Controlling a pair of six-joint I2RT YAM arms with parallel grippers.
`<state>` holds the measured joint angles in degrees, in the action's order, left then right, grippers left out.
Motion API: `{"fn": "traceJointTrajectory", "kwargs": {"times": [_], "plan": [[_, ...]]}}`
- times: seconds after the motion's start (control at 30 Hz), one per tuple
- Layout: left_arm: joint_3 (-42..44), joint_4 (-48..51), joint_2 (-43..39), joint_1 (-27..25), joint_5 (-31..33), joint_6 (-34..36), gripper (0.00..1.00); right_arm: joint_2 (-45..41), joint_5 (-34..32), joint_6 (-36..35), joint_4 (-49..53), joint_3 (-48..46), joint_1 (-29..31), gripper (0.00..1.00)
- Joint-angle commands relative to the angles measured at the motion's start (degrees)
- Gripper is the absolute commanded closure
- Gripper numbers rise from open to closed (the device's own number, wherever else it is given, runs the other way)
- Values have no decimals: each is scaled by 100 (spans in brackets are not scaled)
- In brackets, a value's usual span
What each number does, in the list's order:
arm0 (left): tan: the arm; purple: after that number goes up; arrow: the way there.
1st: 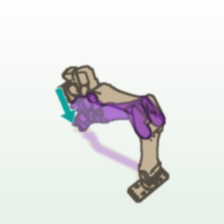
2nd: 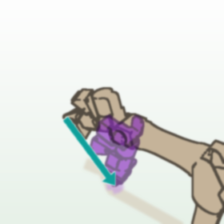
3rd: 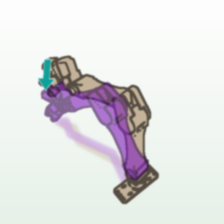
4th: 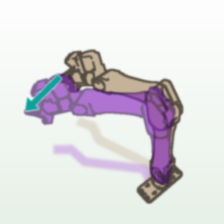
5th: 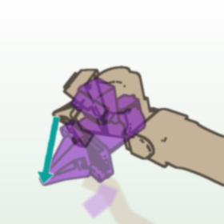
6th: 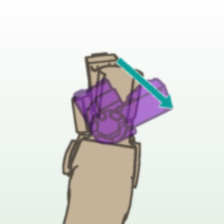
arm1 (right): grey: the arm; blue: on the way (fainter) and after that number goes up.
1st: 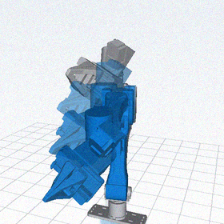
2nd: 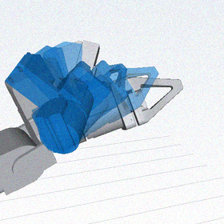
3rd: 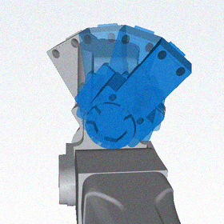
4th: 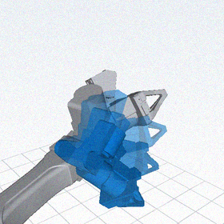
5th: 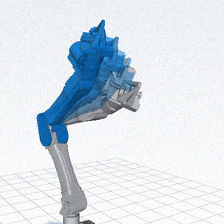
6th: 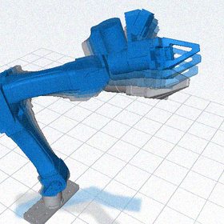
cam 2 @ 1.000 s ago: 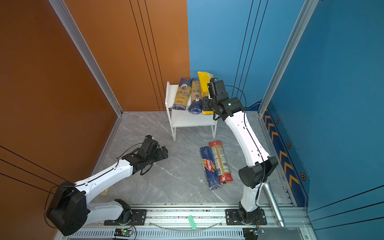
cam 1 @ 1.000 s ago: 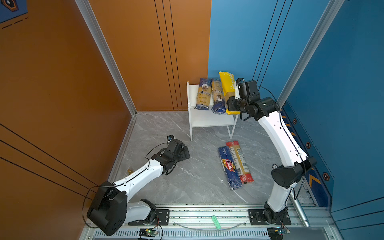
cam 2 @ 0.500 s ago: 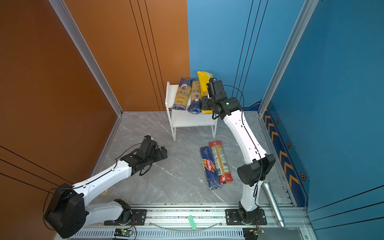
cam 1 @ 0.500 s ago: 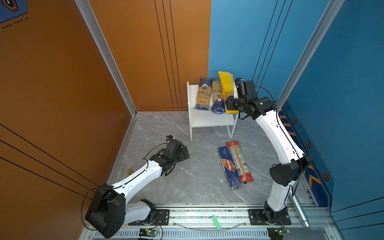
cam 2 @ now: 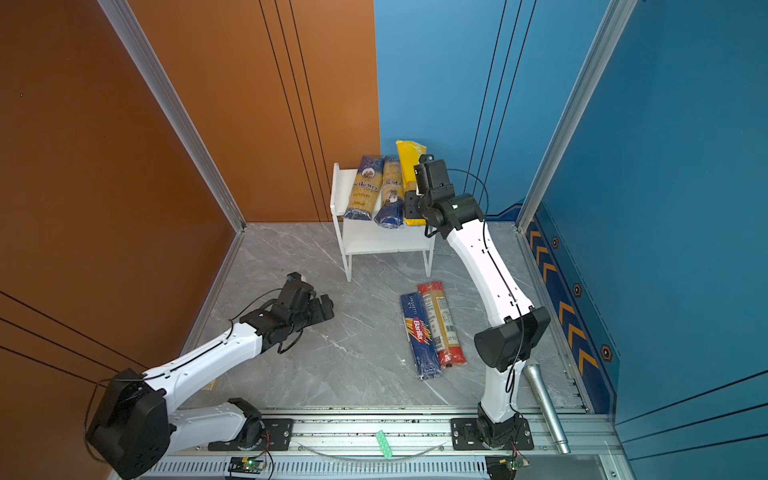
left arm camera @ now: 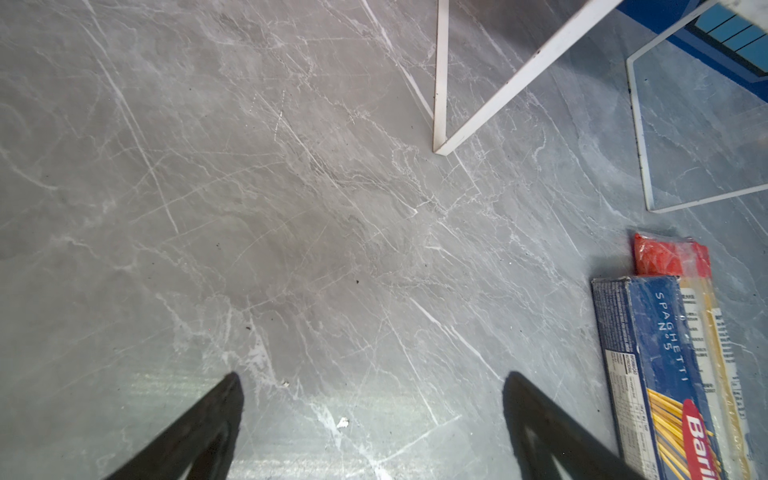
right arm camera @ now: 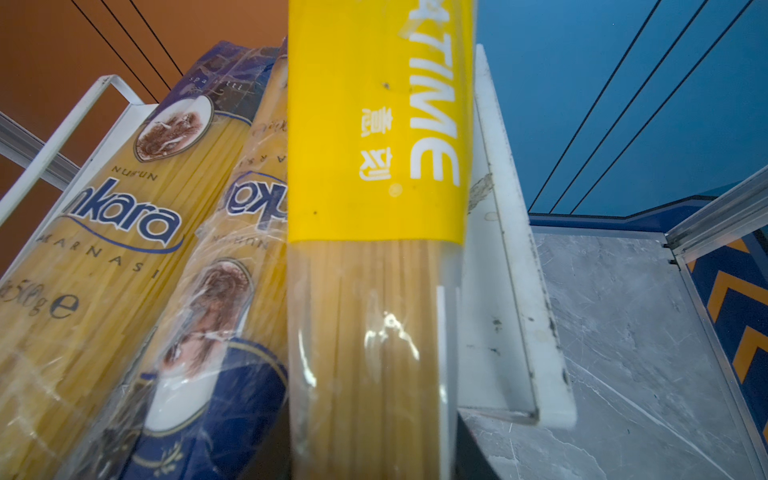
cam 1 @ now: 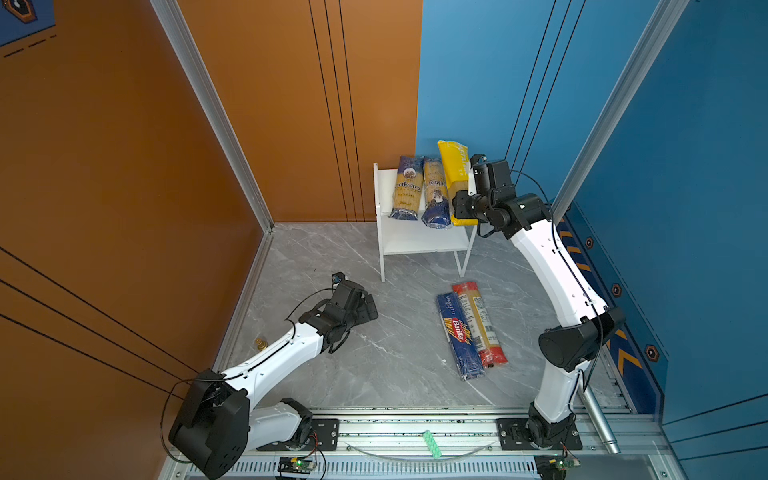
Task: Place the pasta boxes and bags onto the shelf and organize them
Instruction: 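Lower the Pastatime bag onto the top tier beside the Ankara bags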
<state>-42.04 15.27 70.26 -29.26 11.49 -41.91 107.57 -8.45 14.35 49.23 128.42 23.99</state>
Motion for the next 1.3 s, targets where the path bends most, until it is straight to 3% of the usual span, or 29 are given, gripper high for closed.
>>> {"fn": "traceJointTrajectory", "kwargs": {"times": [0.0,0.23,0.37,0.57,1.27], "plan": [[94,120,-117,43,22,-50,2,-71,-254,-54,-795,208,-35,75],[107,123,-118,45,25,-52,2,-75,-263,-11,-798,166,-26,69],[108,118,-118,45,26,-52,2,-78,-269,-9,-792,166,-26,54],[126,110,-126,57,27,-58,2,-80,-219,-32,-792,139,-17,42],[127,125,-190,52,13,-62,2,-622,212,-315,-818,95,39,37]]}}
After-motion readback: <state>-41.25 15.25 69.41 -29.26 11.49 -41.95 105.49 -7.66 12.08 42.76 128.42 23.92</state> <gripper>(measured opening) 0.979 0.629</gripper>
